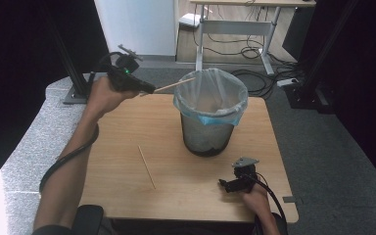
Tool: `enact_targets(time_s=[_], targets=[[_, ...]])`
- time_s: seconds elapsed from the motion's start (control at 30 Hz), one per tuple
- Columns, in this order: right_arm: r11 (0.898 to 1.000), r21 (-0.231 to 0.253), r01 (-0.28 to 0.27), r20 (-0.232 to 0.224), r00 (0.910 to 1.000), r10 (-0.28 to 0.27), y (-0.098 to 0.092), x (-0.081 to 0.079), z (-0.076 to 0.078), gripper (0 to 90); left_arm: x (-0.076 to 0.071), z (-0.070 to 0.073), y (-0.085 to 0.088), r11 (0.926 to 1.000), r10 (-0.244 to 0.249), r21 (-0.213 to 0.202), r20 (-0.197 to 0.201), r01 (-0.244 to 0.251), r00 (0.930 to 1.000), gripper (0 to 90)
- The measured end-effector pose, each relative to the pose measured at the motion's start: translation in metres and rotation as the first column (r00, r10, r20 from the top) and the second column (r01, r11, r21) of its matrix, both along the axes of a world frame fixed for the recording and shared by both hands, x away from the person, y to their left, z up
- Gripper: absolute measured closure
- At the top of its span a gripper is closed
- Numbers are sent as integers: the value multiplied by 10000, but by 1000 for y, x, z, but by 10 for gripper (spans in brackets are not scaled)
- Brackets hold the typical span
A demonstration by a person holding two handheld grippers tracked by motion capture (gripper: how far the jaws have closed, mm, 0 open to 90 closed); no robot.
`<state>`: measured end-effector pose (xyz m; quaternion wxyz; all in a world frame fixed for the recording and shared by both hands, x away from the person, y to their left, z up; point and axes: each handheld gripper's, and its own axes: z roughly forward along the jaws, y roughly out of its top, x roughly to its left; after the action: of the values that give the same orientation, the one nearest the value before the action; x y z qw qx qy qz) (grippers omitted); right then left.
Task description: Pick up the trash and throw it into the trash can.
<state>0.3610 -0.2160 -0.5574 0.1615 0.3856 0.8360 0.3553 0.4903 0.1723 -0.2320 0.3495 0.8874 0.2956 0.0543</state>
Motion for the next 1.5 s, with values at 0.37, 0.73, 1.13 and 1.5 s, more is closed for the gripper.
enact_targets(time_s=[0.37, 0.73, 1.13, 1.5], targets=[[10000, -4, -100, 1, 10000, 100, 0, -1, 0, 0, 14, -5, -37, 9999, 83, -88, 996, -74, 9950, 391], [9999, 2, -117, 4, 9999, 117, 1, -1, 0, 0, -14, -40, 17, 9958, 919, -117, 1288, -912, 9874, 91], [10000, 3, -94, 20, 10000, 94, 1, -1, 0, 0, -50, -111, 56, 9838, 1793, -270, 1238, -1773, 9760, 0], [10000, 8, -46, 11, 10000, 46, 1, -2, 0, 0, -78, -193, 69, 9761, 2170, -335, 846, -2149, 9725, 21]])
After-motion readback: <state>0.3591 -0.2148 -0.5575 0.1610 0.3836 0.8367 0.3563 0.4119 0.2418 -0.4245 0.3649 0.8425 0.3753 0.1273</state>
